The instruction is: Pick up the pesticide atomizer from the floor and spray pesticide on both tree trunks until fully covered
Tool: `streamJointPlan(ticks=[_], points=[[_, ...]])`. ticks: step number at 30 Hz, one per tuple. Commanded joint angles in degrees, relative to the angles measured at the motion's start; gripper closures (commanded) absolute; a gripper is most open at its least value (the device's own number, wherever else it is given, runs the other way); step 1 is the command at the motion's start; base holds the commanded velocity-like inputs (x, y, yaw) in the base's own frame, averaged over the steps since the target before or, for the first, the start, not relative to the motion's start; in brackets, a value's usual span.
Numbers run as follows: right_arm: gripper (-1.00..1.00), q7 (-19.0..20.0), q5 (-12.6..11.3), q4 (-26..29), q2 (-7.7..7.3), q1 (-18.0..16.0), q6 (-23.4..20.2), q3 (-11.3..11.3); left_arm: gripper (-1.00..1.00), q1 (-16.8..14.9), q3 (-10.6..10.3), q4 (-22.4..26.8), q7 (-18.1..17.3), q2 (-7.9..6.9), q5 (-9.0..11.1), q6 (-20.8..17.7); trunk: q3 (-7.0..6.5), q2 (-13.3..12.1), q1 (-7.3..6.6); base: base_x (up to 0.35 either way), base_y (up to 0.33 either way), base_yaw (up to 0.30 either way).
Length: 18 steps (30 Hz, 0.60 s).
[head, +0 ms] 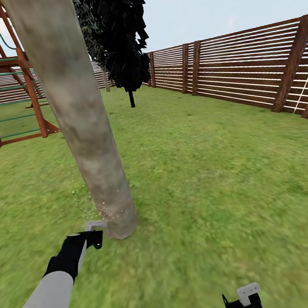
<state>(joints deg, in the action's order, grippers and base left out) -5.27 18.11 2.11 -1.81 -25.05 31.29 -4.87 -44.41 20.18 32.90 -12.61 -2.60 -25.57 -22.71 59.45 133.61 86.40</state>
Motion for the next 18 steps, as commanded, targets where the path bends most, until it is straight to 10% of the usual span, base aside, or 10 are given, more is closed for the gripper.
streamJointPlan(ticks=[1,4,12,18], points=[[-1.0,0.0,0.02,0.0,0.0,0.0,0.0,0.02,1.0,-0.03,-0.29,0.27,-0.03,0.53,-0.15,-0.08,0.0,0.0,0.0,0.0,0.0,0.0],[-1.0,0.0,0.04,0.0,0.0,0.0,0.0,0.03,1.0,-0.08,-1.63,0.6,-0.04,1.98,-0.09,-0.21,0.0,0.0,0.0,-0.004,0.0,0.0],[-1.0,0.0,0.07,0.0,-0.03,0.0,0.0,0.04,1.0,-1.67,-1.5,3.46,-1.78,-0.52,0.04,-5.18,0.0,0.0,0.0,-0.304,0.0,0.009],[-1.0,0.0,0.08,0.0,-0.03,0.0,0.0,0.04,1.0,-6.04,-1.78,4.51,-1.8,2.13,0.04,-9.25,0.0,0.0,0.0,-0.11,-0.105,0.189]])
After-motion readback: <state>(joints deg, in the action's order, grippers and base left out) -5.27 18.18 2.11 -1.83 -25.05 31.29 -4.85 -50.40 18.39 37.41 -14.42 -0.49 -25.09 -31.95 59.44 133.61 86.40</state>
